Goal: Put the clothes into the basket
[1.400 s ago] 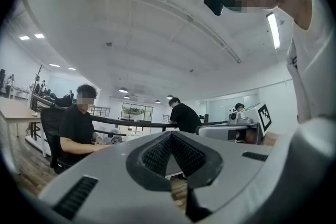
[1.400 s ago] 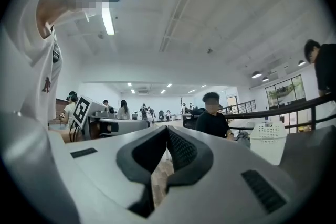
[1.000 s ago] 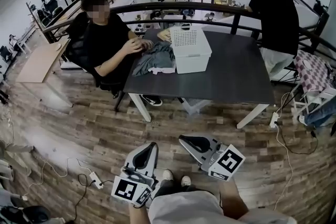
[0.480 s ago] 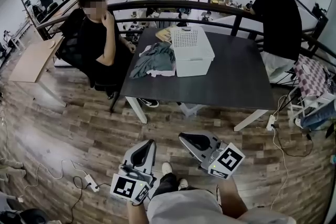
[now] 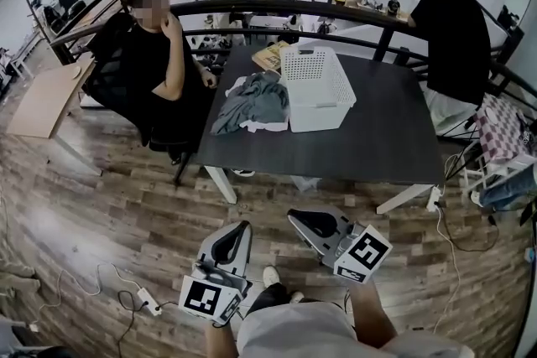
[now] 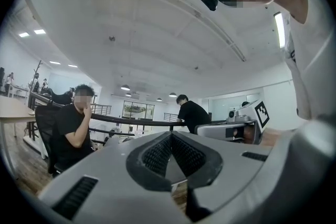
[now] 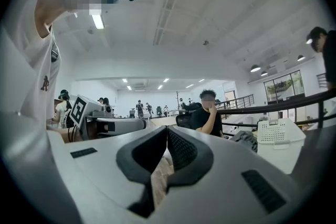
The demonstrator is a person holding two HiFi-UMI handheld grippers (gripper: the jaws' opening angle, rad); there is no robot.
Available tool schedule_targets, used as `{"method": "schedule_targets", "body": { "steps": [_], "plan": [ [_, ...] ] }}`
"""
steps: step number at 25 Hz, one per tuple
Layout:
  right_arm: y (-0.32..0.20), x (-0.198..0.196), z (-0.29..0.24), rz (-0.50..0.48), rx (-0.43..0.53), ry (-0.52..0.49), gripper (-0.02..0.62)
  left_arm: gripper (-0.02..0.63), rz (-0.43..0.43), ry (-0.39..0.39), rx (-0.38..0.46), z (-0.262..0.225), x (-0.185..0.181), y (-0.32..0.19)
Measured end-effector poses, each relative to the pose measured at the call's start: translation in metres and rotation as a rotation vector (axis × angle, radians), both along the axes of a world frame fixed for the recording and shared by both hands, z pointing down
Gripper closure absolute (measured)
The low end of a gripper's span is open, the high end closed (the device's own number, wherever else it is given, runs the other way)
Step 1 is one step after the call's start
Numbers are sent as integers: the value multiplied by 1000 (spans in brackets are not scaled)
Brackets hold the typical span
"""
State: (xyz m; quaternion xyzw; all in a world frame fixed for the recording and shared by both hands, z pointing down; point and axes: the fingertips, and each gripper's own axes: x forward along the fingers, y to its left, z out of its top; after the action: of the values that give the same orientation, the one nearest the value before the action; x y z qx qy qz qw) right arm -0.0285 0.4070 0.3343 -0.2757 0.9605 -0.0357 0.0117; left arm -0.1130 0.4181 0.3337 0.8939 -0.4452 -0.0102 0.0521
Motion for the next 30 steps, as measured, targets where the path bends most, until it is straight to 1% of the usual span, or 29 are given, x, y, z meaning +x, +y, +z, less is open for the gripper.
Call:
{"method": "schedule_targets", "body": {
  "steps": [9, 13, 16, 23, 30],
  "plan": [
    [-42, -22, -4, 36, 5, 11, 579, 604, 43, 3, 21, -8, -20, -45],
    [-49, -21, 0, 56, -13, 23, 580, 604, 51, 16, 5, -4, -22, -55],
    [-59, -20, -1, 65, -9, 29, 580, 604, 58, 21, 10, -4, -22, -65],
    [-90, -20, 9, 50, -23, 32, 580, 604, 43, 22, -3, 5, -22, -97],
    [-143, -17, 13, 22, -30, 25, 580, 604, 27, 14, -14, 9, -15, -147]
  ]
}}
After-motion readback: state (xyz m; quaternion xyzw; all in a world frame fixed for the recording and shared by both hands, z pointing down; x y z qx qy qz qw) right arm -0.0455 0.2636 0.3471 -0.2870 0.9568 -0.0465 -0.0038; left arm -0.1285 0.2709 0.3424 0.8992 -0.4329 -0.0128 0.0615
